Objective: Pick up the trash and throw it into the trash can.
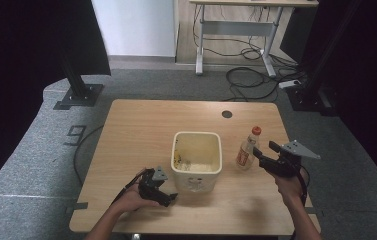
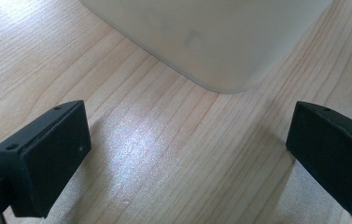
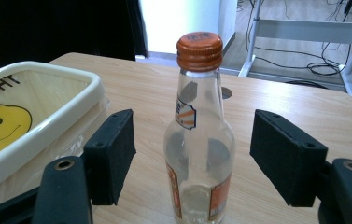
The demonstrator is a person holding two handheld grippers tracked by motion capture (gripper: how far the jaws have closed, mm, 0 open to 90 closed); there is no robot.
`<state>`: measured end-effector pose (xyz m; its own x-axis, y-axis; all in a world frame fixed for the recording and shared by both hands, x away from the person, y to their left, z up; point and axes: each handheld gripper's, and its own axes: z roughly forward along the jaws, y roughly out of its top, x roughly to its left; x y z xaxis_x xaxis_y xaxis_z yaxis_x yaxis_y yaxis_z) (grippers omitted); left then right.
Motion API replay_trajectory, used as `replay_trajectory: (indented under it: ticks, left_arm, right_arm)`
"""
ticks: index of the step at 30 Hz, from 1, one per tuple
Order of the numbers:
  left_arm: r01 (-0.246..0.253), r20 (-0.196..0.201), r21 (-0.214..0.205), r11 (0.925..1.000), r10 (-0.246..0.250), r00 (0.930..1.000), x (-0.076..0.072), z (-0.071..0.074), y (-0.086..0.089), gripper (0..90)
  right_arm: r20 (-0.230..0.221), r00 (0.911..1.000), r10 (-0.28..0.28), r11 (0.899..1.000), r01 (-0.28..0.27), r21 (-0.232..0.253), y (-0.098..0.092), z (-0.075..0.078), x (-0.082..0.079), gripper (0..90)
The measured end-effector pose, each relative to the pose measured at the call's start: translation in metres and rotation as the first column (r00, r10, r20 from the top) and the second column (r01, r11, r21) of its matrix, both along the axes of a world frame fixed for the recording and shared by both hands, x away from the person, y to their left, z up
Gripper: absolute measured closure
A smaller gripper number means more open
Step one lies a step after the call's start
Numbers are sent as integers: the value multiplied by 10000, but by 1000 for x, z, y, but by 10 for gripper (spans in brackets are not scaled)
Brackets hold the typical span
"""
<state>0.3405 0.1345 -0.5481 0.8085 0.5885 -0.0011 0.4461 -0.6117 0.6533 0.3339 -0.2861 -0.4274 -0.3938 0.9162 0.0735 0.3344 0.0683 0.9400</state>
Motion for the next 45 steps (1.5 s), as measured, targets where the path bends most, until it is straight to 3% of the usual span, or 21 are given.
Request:
replay_trajectory:
  ticks: [18,38,45]
  left_arm:
    - [7,-3,-3,10000,-7,10000,0,0,0,0]
    - [21,-5,-6,10000,-21,10000,0,0,0,0]
    - [40,-4,-5,10000,-40,10000,0,0,0,0]
  right_arm:
    - [-326,9993,-170,9994,160,-302,11,-5,22,308]
    - [-316,9983,-499,9987,502,87,14,-6,49,347]
    - [-360,9965,-748,9971,743,-148,19,-10,59,372]
